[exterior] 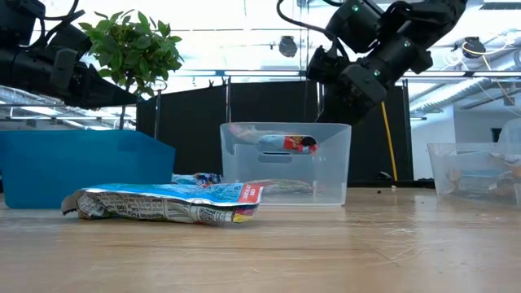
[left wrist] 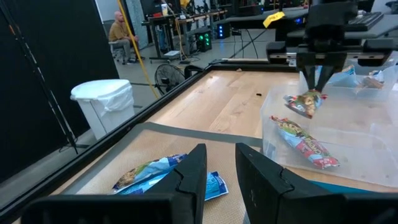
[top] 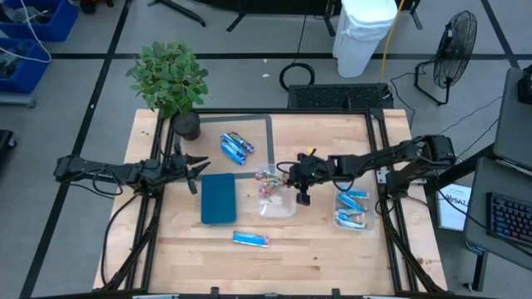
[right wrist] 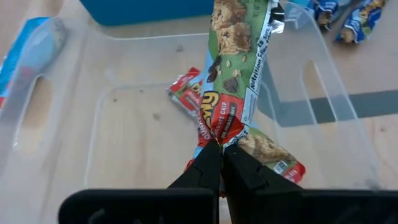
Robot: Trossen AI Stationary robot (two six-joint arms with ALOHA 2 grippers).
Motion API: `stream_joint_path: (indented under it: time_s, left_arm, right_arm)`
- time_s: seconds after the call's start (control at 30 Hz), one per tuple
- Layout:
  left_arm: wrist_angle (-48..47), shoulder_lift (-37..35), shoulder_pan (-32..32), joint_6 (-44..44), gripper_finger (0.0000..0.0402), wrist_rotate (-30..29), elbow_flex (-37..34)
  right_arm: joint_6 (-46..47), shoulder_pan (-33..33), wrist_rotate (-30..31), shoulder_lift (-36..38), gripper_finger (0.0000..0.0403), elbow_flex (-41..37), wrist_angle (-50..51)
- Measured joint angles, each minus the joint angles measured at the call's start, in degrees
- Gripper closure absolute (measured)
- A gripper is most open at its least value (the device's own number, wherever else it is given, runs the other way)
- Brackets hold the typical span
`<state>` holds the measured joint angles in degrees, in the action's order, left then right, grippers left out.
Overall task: Pick and place Granola Bars by type
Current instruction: Put the red granola bar into the left transparent bin
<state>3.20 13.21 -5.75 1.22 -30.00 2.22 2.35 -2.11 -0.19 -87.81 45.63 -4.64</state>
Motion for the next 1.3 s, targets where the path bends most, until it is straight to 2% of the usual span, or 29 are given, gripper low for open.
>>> stream_joint_path:
  time_s: [0.83, 0.97, 1.13, 1.3]
  left_arm:
    - [0.0, 0.0, 0.0, 0.0, 0.0309, 0.0, 0.0]
    - [0.0, 0.0, 0.0, 0.0, 0.0309, 0.0, 0.0]
    - [0.0, 0.0, 0.0, 0.0, 0.0309, 0.0, 0.0]
    - [0.0, 0.0, 0.0, 0.0, 0.0309, 0.0, 0.0]
  right_arm:
    - [0.6, -0.8, 0.2, 0.0, 0.0403, 2.1, 3.6]
    - [0.4, -0.8, 0.4, 0.0, 0.0403, 4.0, 7.4]
    - [0.0, 0.0, 6.2, 0.0, 0.0403, 7.8, 14.9]
    - [0.0, 1.0, 6.2, 0.1, 0.0403, 9.4, 17.6]
